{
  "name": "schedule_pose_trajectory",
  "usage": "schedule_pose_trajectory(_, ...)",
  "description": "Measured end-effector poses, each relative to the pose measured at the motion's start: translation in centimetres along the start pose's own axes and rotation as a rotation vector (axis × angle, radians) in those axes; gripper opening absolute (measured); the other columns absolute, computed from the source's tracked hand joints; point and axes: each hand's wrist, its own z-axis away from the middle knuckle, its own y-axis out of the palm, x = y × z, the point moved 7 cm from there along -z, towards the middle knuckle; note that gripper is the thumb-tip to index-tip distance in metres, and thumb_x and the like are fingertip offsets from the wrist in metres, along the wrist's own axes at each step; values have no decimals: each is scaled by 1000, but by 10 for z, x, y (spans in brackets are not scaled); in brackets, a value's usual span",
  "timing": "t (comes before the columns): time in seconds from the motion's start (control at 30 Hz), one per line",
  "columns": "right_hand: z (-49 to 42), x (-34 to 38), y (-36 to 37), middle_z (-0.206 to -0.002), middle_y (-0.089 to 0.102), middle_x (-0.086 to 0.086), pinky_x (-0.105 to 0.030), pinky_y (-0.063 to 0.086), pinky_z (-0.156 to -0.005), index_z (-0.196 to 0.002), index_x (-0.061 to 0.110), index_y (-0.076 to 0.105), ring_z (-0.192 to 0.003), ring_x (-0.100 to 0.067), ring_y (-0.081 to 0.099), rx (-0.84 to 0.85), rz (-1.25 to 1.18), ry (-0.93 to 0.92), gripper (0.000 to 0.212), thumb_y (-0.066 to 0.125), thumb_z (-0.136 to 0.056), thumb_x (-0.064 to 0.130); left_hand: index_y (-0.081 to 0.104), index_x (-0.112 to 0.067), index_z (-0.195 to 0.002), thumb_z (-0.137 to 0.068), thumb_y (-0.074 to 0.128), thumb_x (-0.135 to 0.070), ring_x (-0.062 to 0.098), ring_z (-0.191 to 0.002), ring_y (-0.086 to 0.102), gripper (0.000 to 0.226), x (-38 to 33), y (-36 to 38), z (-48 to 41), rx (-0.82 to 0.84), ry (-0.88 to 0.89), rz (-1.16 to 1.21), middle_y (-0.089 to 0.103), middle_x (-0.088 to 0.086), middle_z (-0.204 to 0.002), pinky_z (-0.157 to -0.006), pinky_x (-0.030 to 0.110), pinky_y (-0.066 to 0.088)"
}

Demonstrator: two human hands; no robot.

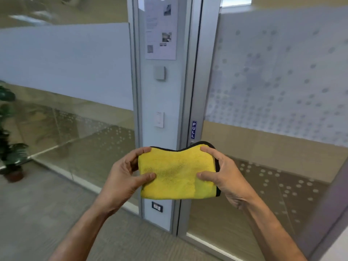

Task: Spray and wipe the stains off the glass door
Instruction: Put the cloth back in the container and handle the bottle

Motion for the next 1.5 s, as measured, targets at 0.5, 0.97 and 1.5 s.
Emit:
schedule_pose_trajectory(0.5,156,32,172,-102,71,1,-14,53,-68,-98,16,75,-84,-3,68,319,48,-52,21,88,-81,17,68,-28,-99,-92,71,-31,6,-92,62,8,-37,-114,277,-354,-60,9,68,-10,-93,-81,23,53)
schedule_pose_trajectory(0.97,278,45,519,-92,83,-3,-23,59,-61,-102,11,75,-79,-11,77,534,-211,106,21,84,-86,21,64,-19,-115,-100,70,-35,6,-90,68,23,-36,-363,534,-842,-277,-45,73,-10,-96,-68,21,57)
schedule_pose_trajectory(1.5,369,26,844,-100,76,-3,-19,57,-65,-111,8,66,-80,-8,73,847,-253,338,28,77,-88,-2,64,-18,-118,-86,82,-9,19,-98,71,38,-8,-573,727,-1470,-513,-184,72,10,-113,-79,30,60)
